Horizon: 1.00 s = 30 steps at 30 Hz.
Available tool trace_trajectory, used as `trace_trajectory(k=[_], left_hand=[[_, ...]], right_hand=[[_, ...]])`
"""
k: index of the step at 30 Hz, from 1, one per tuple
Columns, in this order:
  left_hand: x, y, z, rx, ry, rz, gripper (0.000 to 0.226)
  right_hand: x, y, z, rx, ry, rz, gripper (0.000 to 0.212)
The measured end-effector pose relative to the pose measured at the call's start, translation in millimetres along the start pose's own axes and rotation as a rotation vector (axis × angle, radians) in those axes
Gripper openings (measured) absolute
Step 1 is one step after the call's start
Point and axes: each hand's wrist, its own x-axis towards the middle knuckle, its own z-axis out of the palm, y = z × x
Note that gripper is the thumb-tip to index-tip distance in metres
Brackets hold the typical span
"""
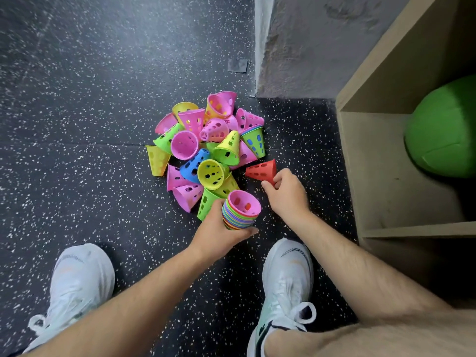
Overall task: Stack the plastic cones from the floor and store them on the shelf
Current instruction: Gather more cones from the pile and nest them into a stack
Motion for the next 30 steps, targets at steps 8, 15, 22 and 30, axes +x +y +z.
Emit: trace_trajectory(k=[8, 15, 22, 30], left_hand=[[-0.2, 0.2, -7.8, -0.037, 0.016, 0.013, 0.07], [0.3, -1.0, -16.8, -0.084, 0.038, 0.04, 0.072], [3.1, -5.7, -28.2, -0.14, 0.068, 0.053, 0.075], [4.0, -2.6, -40.6, -0.186, 0.095, 0.07, 0.075]], right_hand=[[10.6, 9.9, -3.4, 0.098, -0.097, -0.08, 0.026], [9.5, -2.5, -14.9, 0.143, -0.017, -0.203, 0.017], [-14.5, -32.9, -34.2, 0.389, 0.085, -0.347, 0.018], [-47.1, -67.4, -31.8, 0.296, -0.11, -0.591, 0.022]])
